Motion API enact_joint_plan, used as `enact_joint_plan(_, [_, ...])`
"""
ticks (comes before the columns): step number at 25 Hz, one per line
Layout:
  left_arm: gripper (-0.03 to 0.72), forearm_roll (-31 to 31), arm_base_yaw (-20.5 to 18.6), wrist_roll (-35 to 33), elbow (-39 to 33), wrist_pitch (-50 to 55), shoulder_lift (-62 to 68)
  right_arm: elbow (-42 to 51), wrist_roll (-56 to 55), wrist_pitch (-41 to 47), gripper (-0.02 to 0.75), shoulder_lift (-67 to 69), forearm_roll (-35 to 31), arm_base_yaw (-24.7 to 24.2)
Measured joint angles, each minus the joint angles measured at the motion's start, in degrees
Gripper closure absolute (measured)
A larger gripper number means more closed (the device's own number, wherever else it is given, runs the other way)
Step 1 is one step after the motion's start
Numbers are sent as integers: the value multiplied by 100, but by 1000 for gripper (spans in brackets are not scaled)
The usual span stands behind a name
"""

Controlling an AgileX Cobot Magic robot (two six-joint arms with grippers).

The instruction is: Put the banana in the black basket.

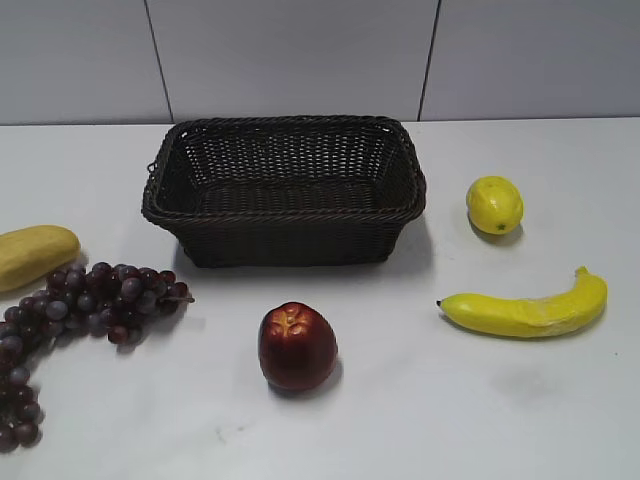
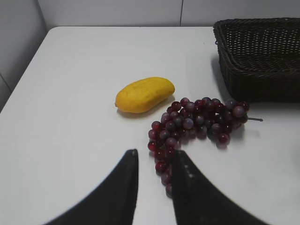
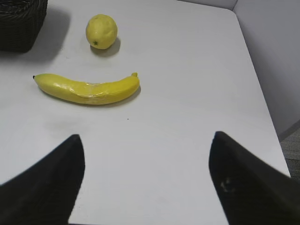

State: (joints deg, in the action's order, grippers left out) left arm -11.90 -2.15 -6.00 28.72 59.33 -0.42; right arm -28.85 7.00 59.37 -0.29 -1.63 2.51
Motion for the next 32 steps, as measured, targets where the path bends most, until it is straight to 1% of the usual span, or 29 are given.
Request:
enact_joint_plan(5, [451,0,0,0,0,0,0,0,-6,0,141,0,2,0])
enact_joint_plan(11, [451,0,0,0,0,0,0,-40,-6,11,145,157,2,0])
enact_joint_plan(13, [451,0,0,0,0,0,0,-161,-6,43,146,605,2,0])
enact_joint_plan(19, [451,0,0,0,0,0,0,-822,147,-45,146,2908,2,0])
enact_joint_plan(21, [451,0,0,0,0,0,0,-1080,427,-101,146,3696,-5,0])
enact_joint_plan(23, [451,0,0,0,0,0,0,-1375,1054,-118,146,4496,-107,0])
enact_joint_plan(24, [451,0,0,0,0,0,0,-1494,1432,-113,146,4899,-261,53])
enact_joint_plan(26, [451,-20,0,0,0,-5,0,-1747,2017,-138,146,5635,-617,382])
enact_joint_plan(28, [451,-60,-18,0,0,-5,0,-1937,2532,-214,146,6216,-769,1014])
enact_joint_plan(30, [451,-80,-30,0,0,-18,0,-2094,3011,-315,146,6757,-583,1675])
enact_joint_plan(32, [451,-91,-48,0,0,-16,0,-2166,3361,-604,146,7289,-125,2268])
